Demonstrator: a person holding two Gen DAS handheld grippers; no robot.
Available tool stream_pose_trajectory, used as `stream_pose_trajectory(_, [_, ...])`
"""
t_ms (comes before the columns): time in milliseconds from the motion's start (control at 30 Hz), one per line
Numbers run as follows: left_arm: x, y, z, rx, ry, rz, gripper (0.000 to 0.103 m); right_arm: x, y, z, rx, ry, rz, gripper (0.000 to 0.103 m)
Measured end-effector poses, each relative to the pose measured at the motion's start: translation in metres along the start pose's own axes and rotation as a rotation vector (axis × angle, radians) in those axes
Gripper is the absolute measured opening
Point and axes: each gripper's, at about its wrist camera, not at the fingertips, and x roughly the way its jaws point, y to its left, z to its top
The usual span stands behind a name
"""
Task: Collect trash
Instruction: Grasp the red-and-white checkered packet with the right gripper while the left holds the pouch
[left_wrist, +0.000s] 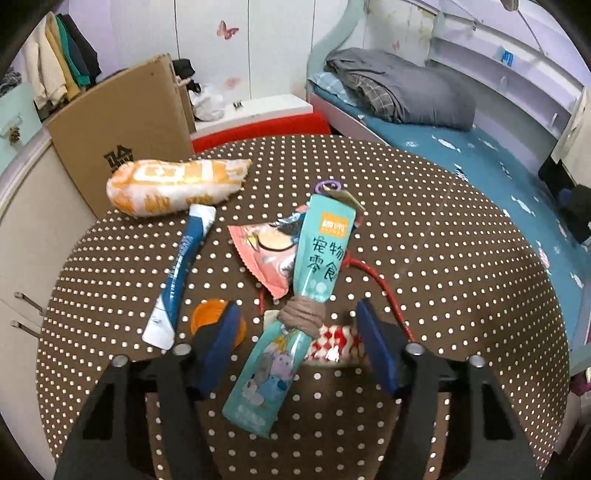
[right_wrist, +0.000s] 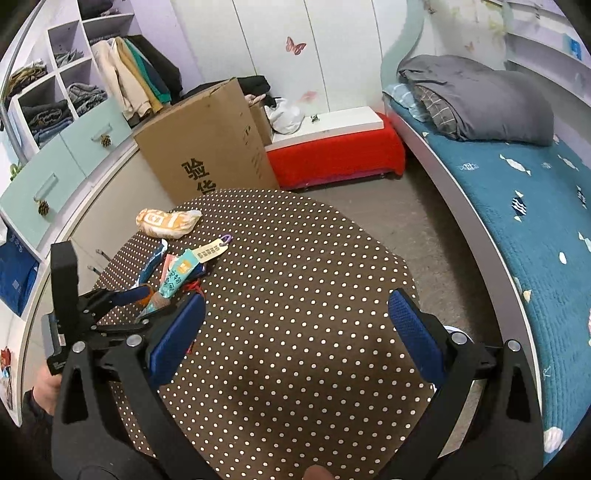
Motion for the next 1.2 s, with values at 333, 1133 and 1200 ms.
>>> stream_pose_trajectory(333, [-0.019, 0.018, -0.008, -0.104, 0.001, -0.061, 0.022, 0.032, 0.030, -0.013, -0.105, 0.101, 0.080, 0.097])
stream_pose_trajectory(1133, [-0.087, 0.063, -0.075, -0.362, -0.075, 0.059, 0.022, 0.118, 0.168, -0.053, -0.667, 0.217, 0.230, 0.020])
stream_pose_trajectory(1200, [-0.088, 0.062, -0.074, -0.365, -0.079, 0.058, 0.022, 0.112, 0.164, -0.055, -0.655, 0.207, 0.224, 0.019])
